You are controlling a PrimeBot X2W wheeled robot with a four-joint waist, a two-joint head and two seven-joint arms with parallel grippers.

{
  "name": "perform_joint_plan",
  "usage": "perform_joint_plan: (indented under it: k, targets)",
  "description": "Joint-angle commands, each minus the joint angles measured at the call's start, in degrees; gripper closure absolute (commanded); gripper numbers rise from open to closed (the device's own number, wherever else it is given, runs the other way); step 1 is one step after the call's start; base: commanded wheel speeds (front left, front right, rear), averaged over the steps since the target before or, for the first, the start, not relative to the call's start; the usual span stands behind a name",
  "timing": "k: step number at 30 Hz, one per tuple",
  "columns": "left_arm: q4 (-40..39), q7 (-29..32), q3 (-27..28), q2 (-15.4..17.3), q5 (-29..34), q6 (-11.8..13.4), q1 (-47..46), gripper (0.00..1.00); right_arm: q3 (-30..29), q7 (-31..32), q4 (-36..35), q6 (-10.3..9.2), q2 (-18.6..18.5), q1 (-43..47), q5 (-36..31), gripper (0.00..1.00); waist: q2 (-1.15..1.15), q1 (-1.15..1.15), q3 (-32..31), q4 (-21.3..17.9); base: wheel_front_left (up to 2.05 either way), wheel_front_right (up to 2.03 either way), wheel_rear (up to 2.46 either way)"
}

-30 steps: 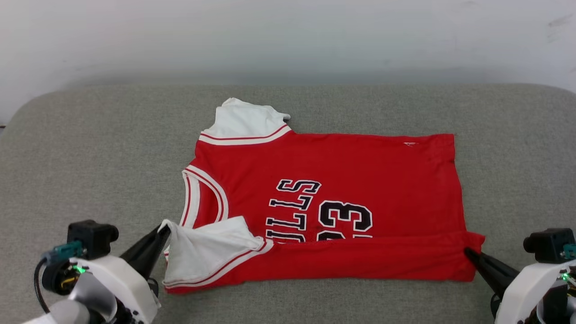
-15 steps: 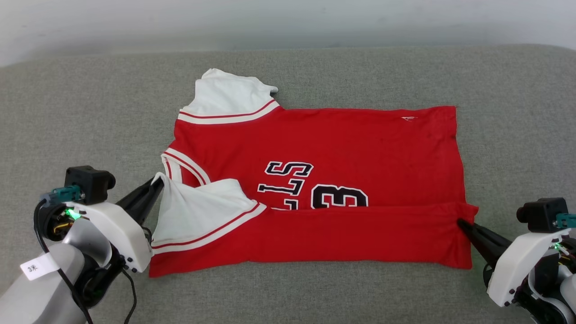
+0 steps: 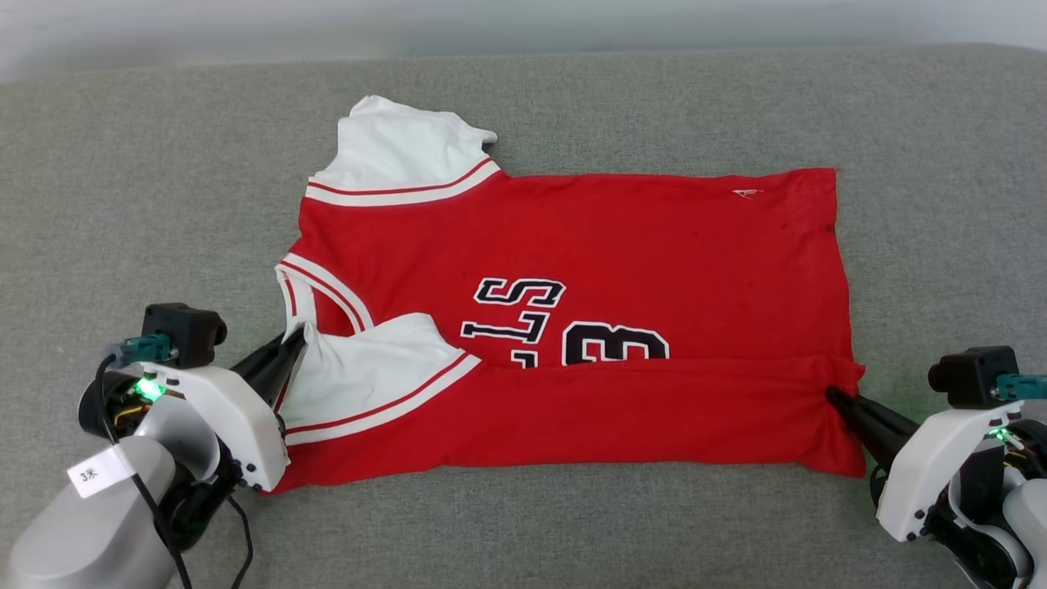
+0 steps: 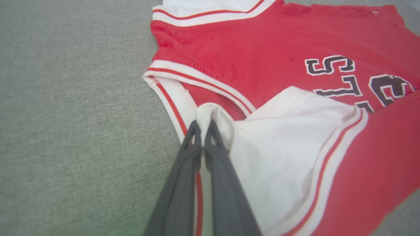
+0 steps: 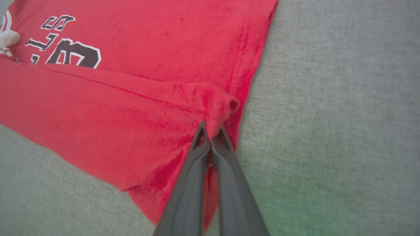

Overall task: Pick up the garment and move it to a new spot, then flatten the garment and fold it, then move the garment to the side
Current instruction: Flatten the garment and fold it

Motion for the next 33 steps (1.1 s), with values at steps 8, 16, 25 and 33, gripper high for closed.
perform_joint_plan:
  k: [8,16,25,33]
  targets:
    - [4.37,-2.06,-2.85,-0.8,-1.93,-0.02,-1.81,0.16,0.39,-2.38,2.83,-0.07,1.07,-0.47,-0.01,0.0,0.0,-0.01,-2.39,0.39,0.0,0.0,0.0]
    - [4.27,-1.2,-5.97,1.32,-1.5,-0.02,-2.54,0.0,-1.79,-4.87,2.55,-0.06,0.11,1.85,-2.79,0.0,0.0,-0.01,-6.52,1.9,0.0,0.0,0.0]
    - [-2.25,10.89,-8.92,5.66,-6.69,-0.02,-5.55,0.0,-4.66,-3.24,-0.37,-0.06,0.59,4.46,-5.44,0.0,0.0,-0.01,-9.46,3.73,0.0,0.0,0.0]
    - [-6.29,24.54,-12.29,7.42,-10.33,-0.02,-8.74,0.0,-6.72,-1.09,-2.7,-0.06,1.38,5.96,-6.87,0.0,0.0,-0.01,-9.58,4.48,0.0,0.0,0.0]
